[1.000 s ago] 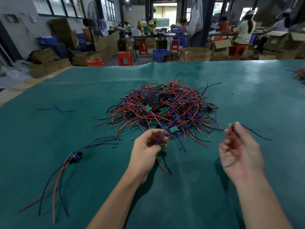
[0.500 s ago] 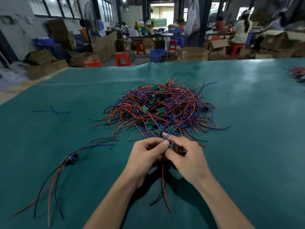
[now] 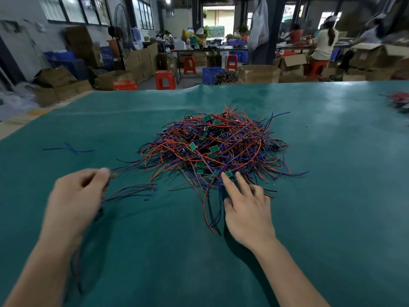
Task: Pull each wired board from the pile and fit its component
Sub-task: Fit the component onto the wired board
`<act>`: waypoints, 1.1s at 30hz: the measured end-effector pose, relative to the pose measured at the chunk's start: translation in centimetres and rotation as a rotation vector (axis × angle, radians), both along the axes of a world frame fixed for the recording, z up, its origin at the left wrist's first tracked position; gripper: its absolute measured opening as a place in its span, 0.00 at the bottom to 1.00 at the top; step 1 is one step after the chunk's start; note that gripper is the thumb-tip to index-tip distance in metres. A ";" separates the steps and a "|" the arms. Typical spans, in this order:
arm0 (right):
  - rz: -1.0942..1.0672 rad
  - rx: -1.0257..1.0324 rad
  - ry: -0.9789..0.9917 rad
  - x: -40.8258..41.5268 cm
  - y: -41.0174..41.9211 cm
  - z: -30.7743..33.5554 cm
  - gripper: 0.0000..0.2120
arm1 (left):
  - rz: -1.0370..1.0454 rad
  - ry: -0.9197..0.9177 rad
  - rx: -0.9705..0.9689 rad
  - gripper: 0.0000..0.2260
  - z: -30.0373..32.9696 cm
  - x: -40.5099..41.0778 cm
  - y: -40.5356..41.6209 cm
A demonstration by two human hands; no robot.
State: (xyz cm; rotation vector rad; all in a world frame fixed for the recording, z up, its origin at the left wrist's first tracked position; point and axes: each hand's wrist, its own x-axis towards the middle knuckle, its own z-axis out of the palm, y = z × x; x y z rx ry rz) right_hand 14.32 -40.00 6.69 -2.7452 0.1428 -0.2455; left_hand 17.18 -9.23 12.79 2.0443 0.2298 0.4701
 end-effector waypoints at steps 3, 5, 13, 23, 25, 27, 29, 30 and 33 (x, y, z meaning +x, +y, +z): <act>-0.004 0.000 0.026 0.2 0.1 0.0 0.29 | 0.147 0.142 0.311 0.16 -1.5 -0.7 4.5; -0.008 0.004 0.031 0.2 0.0 0.0 0.27 | 0.166 0.242 0.456 0.19 -2.5 -0.7 5.7; -0.008 0.268 -0.072 0.3 -0.3 0.1 0.24 | -0.275 -0.110 0.452 0.10 -0.2 -1.2 -9.2; -0.056 0.461 -0.219 0.1 -0.7 0.3 0.19 | -0.471 -0.072 0.693 0.13 -4.5 4.5 -19.7; -0.069 0.470 -0.232 0.2 -0.6 0.4 0.17 | -0.430 -0.063 0.711 0.11 -4.4 4.7 -19.9; -0.092 0.501 -0.245 0.2 -0.5 0.4 0.15 | -0.416 -0.079 0.762 0.10 -4.4 4.5 -20.0; -0.133 0.547 -0.257 0.1 -0.6 0.4 0.13 | -0.422 -0.122 0.808 0.10 -4.2 4.2 -19.9; -0.152 0.570 -0.263 0.0 -0.7 0.4 0.13 | -0.424 -0.153 0.812 0.09 -4.1 4.0 -19.6; -0.192 0.630 -0.299 0.1 -0.7 0.7 0.10 | -0.389 -0.287 0.764 0.08 -3.3 2.9 -18.8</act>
